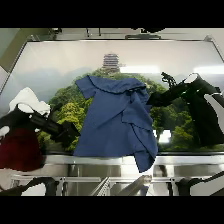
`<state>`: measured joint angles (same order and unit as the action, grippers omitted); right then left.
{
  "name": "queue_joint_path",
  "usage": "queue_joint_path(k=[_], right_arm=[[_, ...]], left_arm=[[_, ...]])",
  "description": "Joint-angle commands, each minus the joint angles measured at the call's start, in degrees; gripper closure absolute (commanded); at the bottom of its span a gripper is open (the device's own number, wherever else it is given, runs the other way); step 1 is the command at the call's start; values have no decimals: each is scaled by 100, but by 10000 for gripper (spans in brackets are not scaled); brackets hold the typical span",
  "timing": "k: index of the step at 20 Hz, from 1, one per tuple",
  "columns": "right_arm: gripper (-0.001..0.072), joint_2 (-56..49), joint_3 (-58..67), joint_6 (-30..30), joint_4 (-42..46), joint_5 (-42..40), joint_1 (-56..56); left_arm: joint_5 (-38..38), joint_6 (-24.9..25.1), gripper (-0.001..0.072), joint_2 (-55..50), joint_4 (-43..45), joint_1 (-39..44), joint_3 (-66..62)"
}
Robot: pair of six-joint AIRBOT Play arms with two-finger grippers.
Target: Fold the shirts.
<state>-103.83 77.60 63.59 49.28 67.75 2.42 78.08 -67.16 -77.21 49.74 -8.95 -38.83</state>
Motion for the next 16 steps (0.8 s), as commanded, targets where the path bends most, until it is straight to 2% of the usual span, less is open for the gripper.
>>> queue_joint_path(k=[1,2,3,5,6,7,8,9,10,11,13,16], right_arm=[[158,-278,-2,-247,-398,-129,-55],[210,-299,-2,-376,-667,-142,-57],[307,-308,0,-592,-992,-162,-55],[383,-308,11,-850,-1556,-247,-57],[561,-308,28,-909,-1766,-273,-55],[627,-308,55,-922,-1853,-295,-55],[631,-308,103,-920,-1878,-291,-55],[693,-306,157,-922,-1873,-282,-52],[694,-293,214,-920,-1869,-284,-31],[694,-269,273,-918,-1869,-284,26],[694,-160,431,-885,-1821,-282,271],[695,289,483,-568,-1325,-247,935]], left_arm=[[-881,-42,26,590,111,92,879],[-968,-42,26,673,109,153,1025],[-1040,-44,26,734,103,238,1152],[-1154,-33,27,750,-175,461,1272],[-1241,17,28,750,-389,608,1305],[-1329,105,53,745,-575,787,1300],[-1412,181,224,737,-717,999,1287],[-1464,240,411,728,-785,1180,1287],[-1532,238,613,723,-780,1340,1287],[-1600,234,686,726,-785,1445,1272],[-1609,219,686,726,-704,1349,975],[-1609,208,687,702,-256,498,-238]])
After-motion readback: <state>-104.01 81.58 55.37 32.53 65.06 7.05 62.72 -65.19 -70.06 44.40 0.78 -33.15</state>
